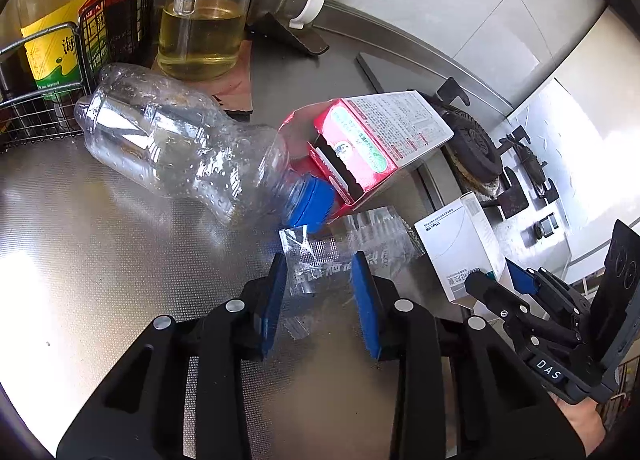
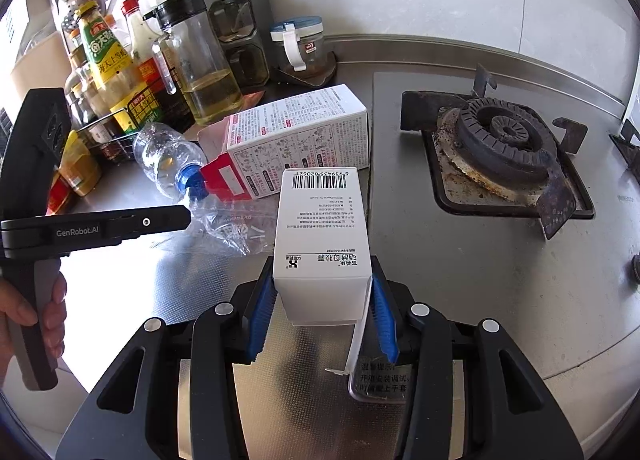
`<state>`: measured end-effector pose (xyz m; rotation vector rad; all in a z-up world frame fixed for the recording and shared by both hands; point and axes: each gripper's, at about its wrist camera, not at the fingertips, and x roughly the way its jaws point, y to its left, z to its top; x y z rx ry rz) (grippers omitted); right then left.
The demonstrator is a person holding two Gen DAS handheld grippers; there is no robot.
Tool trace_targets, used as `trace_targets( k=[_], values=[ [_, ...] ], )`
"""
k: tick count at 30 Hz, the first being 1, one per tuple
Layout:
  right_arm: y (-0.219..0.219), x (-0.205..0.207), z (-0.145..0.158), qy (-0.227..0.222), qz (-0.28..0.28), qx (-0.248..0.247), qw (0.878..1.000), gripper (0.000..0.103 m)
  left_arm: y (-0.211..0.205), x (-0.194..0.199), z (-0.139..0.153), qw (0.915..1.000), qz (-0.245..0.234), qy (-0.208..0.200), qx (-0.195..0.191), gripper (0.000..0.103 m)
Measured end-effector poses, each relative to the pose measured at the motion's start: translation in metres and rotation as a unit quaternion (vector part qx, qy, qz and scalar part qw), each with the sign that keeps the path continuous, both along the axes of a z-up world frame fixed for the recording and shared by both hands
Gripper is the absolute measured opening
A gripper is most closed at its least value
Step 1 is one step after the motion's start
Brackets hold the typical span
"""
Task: Collect trash
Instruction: 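Grasp the clear plastic bag with the left tool while the right tool grasps the white box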
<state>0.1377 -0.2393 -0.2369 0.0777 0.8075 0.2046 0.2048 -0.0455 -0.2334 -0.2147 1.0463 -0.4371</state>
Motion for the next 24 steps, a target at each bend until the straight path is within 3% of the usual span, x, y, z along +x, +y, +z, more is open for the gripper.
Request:
trace_targets(
  k=[1,2,8,10,13,24],
  values=[
    [0.000,-0.001,0.001,0.000,0.000,0.001,1.000,0.045,-0.001,0.000,-0.002,1.0000,-0.003,0.007,-0.004,0.025],
    [-0.001,-0.002,0.001,0.000,-0.001,0.003,1.000,0.045,-0.003,0.001,-0.004,0.9999,-0.006,0.013,-0.002,0.001],
    [-0.003,-0.012,0.008,-0.004,-0.003,0.010,1.000,0.045,-0.008,-0.002,-0.014,0.9997,-0.002,0.022,0.008,0.000],
    [-0.005,-0.017,0.010,-0.005,-0.004,0.011,1.000,0.045,-0.007,-0.002,-0.013,0.9997,0.003,0.023,-0.001,0.005],
    [-0.008,-0.023,0.013,-0.006,-0.007,0.016,1.000,0.045,-0.006,-0.003,-0.012,0.9996,0.009,0.022,-0.012,0.040],
    [-0.023,-0.047,0.019,-0.010,-0.032,0.026,0.999,0.045,-0.032,0.005,-0.011,0.9994,-0.018,0.020,-0.023,0.041]
  ],
)
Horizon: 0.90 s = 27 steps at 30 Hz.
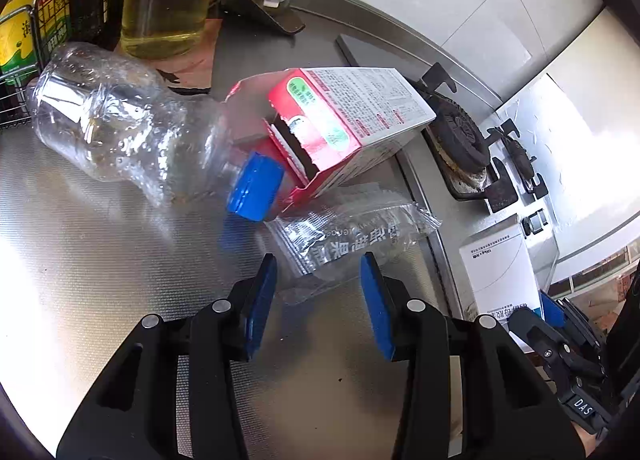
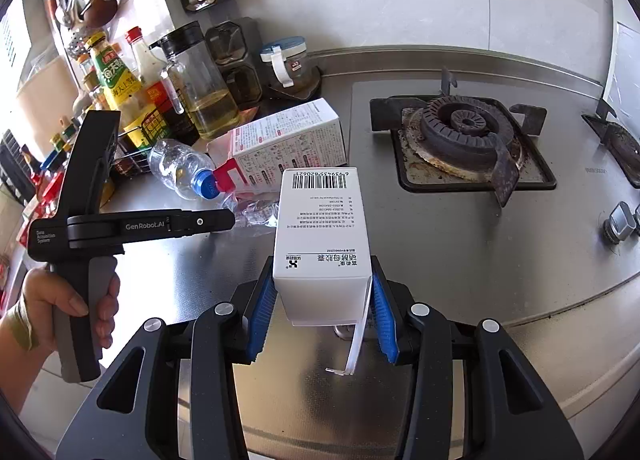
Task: Collect trash
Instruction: 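Grasp the clear plastic bag with the left tool while the right tool grasps the white box, then carry the bag and white box down over the black bin and open both tools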
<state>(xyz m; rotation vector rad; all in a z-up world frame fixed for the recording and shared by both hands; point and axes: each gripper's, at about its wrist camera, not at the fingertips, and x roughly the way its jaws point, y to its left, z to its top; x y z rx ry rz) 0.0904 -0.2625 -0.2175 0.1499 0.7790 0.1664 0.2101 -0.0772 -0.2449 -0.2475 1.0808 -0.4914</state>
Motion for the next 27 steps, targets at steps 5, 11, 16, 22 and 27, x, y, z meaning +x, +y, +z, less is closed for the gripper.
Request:
trace_targets(
  k=[5,11,16,22,27],
  values=[
    [-0.009,-0.009,0.003,-0.001,-0.012,-0.001,1.000,0.045,-0.013,0.004,-0.003,0.9999,-0.013,0.000,0.004,0.016],
    [-0.017,-0.019,0.006,-0.003,-0.021,0.003,1.000,0.045,-0.019,0.001,-0.004,0.9998,-0.015,-0.006,0.014,0.006],
    [-0.022,-0.031,0.007,-0.004,-0.023,0.007,1.000,0.045,-0.021,-0.010,0.004,0.9995,-0.011,-0.025,0.017,0.001],
    [-0.020,-0.046,0.013,-0.013,-0.014,0.011,1.000,0.045,-0.017,-0.034,0.022,0.9986,-0.004,-0.048,0.022,0.000],
    [-0.010,-0.062,0.020,-0.022,0.009,0.008,1.000,0.045,-0.002,-0.063,0.041,0.9973,0.016,-0.066,0.026,0.000]
  ],
)
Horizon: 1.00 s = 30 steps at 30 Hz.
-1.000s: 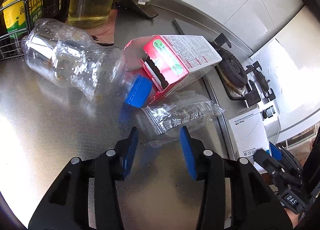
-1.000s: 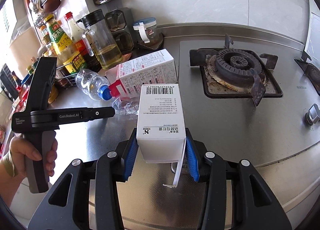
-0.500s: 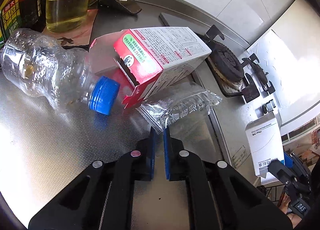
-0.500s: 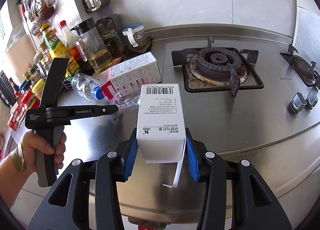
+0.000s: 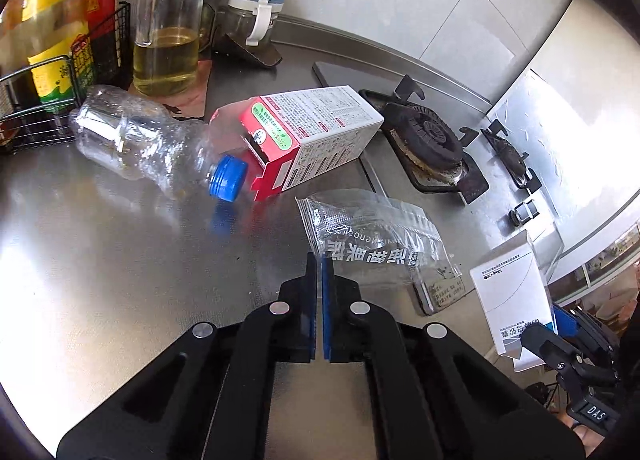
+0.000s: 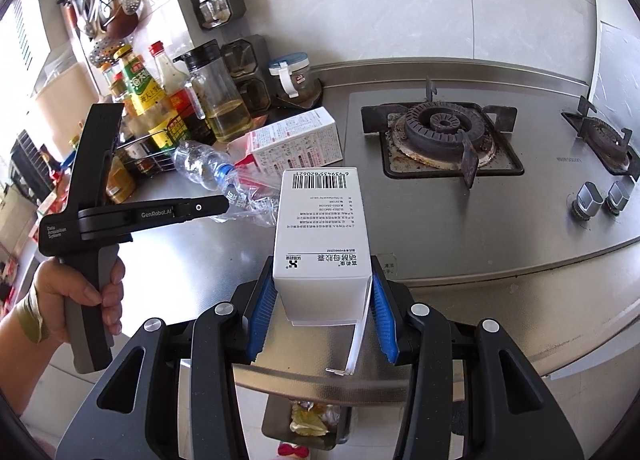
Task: Collect trash
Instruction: 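Carry the bag and white box down over the black bin and open both tools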
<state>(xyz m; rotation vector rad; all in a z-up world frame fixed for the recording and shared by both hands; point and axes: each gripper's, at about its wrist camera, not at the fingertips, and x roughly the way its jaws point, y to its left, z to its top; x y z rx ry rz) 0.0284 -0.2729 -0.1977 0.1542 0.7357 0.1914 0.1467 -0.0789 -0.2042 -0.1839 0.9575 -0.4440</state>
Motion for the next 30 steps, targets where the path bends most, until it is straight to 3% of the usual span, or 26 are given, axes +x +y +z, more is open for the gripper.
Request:
trace_targets(
  k=[9,18,24,30],
  values=[
    [0.016,-0.052,0.004,-0.005,0.050,-0.008,0.999,0.045,0.028,-0.084,0.022,0.9988,0.046,-0.019,0.003,0.000],
    [0.025,-0.121,-0.019,0.021,0.095,-0.002,0.995,0.045,0.041,-0.183,0.021,0.9963,0.080,-0.024,0.023,0.001],
    [0.027,-0.156,-0.049,0.059,0.111,-0.004,0.992,0.045,0.046,-0.229,0.002,0.9951,0.094,-0.007,0.029,0.001],
    [0.036,-0.169,-0.096,0.107,0.122,-0.007,0.987,0.045,0.046,-0.254,-0.042,0.9941,0.097,0.037,0.033,0.001]
  ],
)
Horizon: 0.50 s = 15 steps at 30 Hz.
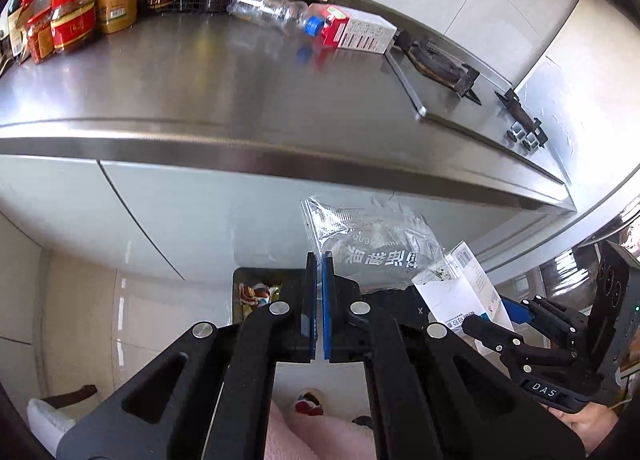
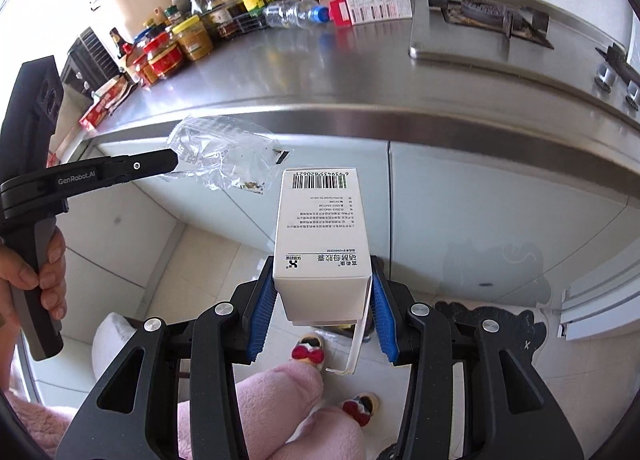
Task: Collect trash
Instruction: 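Carry the bag and white box down over the black bin and open both tools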
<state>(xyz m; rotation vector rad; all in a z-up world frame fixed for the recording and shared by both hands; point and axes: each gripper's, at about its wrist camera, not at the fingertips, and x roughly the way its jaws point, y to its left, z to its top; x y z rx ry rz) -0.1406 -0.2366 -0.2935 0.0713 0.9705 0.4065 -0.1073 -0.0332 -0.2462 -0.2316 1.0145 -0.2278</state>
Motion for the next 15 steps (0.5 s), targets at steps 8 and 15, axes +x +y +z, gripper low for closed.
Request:
trace_targets(
  k=[8,15],
  values=[
    [0.015,0.012,-0.090,0.099,-0.003,-0.014,0.995,0.045,0.002,0.004,-0.076,0.9979,0.018,0.062,0.004,0.001],
    [0.035,0.038,-0.158,0.138,0.005,-0.023,0.990,0.045,0.002,0.031,-0.146,0.9949,0.030,0.096,0.002,0.000]
  ],
)
